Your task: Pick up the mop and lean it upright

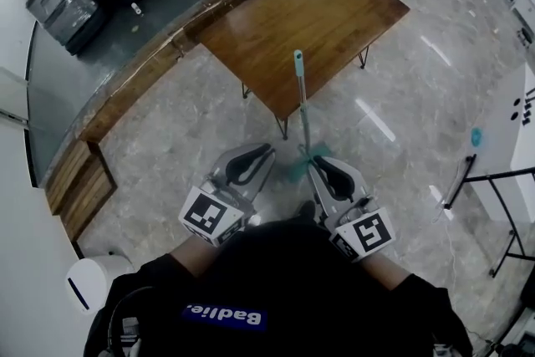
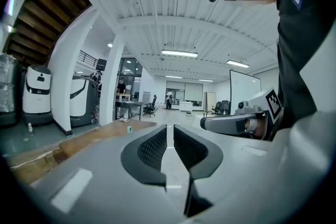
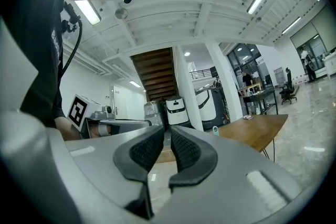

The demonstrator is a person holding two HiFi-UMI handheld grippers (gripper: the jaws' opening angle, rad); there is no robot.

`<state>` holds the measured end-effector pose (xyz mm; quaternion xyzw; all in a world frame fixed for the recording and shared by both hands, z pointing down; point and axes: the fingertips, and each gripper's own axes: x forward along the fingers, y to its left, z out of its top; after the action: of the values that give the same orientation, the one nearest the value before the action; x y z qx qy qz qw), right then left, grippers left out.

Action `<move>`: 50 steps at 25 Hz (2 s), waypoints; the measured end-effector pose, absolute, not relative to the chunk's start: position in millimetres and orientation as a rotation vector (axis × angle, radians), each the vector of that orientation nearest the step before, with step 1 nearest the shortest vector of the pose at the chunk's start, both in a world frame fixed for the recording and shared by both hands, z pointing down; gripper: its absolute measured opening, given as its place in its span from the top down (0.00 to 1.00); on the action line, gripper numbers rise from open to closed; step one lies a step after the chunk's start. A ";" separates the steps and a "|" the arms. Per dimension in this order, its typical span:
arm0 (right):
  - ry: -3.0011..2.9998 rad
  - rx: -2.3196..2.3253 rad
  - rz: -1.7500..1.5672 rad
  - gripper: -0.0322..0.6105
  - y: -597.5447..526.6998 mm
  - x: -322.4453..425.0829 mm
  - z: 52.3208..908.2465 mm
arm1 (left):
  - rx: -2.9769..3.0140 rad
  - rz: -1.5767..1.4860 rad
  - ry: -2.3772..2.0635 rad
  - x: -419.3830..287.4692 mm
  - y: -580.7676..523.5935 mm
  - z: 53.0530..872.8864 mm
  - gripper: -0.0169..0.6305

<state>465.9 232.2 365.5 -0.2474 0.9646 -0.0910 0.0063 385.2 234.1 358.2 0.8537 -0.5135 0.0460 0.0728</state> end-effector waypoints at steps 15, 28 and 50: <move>3.002 -0.795 -0.430 0.87 181.7 512.8 384.0 | 2.490 0.176 -1.587 413.2 146.5 414.6 0.81; 2.961 -1.083 -0.349 0.87 170.8 526.5 375.6 | 2.480 0.309 -1.494 394.8 69.7 486.8 0.71; 2.838 -1.554 -0.355 0.86 178.7 562.5 376.6 | 2.329 0.529 -1.391 367.3 -31.2 601.2 0.61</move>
<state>562.5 178.7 376.6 -0.4767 0.8705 -0.1088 -0.0565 367.3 -31.2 601.2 0.8277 -0.4943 0.1881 0.1876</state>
